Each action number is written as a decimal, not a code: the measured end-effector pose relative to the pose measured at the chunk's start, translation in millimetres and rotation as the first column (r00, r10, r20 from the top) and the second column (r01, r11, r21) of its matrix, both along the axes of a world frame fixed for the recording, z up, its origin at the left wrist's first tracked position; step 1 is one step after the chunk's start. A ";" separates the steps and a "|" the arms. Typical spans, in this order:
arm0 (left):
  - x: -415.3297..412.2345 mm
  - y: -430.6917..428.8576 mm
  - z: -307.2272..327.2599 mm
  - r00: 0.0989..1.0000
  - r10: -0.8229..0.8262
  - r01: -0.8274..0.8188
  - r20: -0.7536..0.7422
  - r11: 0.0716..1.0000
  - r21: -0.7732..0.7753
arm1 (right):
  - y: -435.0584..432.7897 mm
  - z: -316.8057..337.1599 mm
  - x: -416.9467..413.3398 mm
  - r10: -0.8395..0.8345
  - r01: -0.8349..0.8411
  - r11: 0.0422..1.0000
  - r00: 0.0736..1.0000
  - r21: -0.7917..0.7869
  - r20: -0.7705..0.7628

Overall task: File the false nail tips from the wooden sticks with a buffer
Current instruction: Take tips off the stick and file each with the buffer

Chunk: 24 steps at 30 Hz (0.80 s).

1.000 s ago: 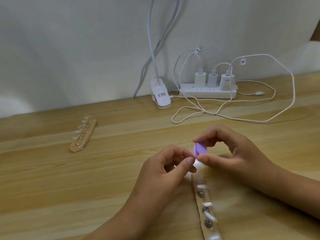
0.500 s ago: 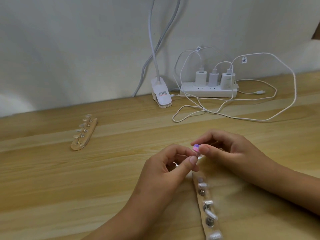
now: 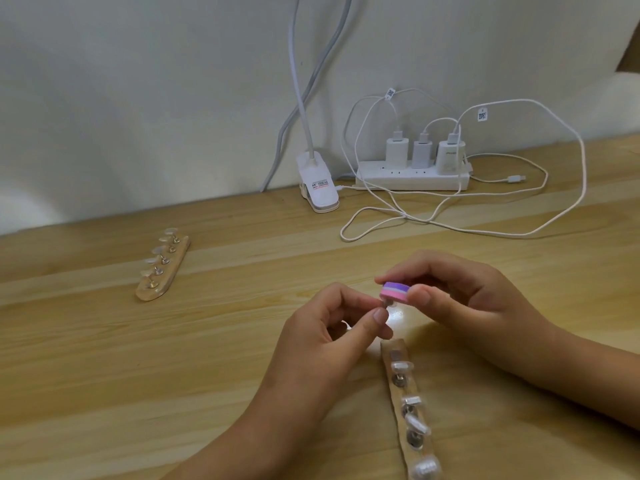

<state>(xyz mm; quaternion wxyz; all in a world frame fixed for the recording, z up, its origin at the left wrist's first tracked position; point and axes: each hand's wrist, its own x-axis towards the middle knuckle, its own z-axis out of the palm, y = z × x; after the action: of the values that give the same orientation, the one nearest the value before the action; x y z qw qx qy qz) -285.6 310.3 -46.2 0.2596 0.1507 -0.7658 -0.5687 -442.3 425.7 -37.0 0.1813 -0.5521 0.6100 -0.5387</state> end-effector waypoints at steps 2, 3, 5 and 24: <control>-0.2 -0.5 -0.9 1.000 0.001 -0.001 -0.016 1.000 0.020 | -0.5 -0.1 0.2 -0.007 0.007 0.999 1.000 0.032 0.008; -0.2 -0.3 -1.0 1.000 0.002 -0.001 -0.022 0.999 0.039 | -0.8 -0.9 0.0 -0.007 0.007 0.999 1.000 0.041 0.020; 0.0 0.2 0.0 1.000 0.004 -0.003 -0.020 0.999 0.043 | -1.0 -1.6 -1.3 -0.011 0.010 1.000 1.000 0.026 0.020; 0.1 0.4 0.8 1.000 -0.009 0.008 0.009 0.999 0.045 | -0.3 -0.6 -2.0 0.018 -0.018 1.000 1.000 0.013 -0.016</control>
<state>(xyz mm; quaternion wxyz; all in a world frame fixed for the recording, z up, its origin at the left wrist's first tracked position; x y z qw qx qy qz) -285.4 310.7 -45.4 0.2502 0.1557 -0.7548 -0.5861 -444.3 425.4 -37.6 0.1847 -0.5608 0.6101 -0.5284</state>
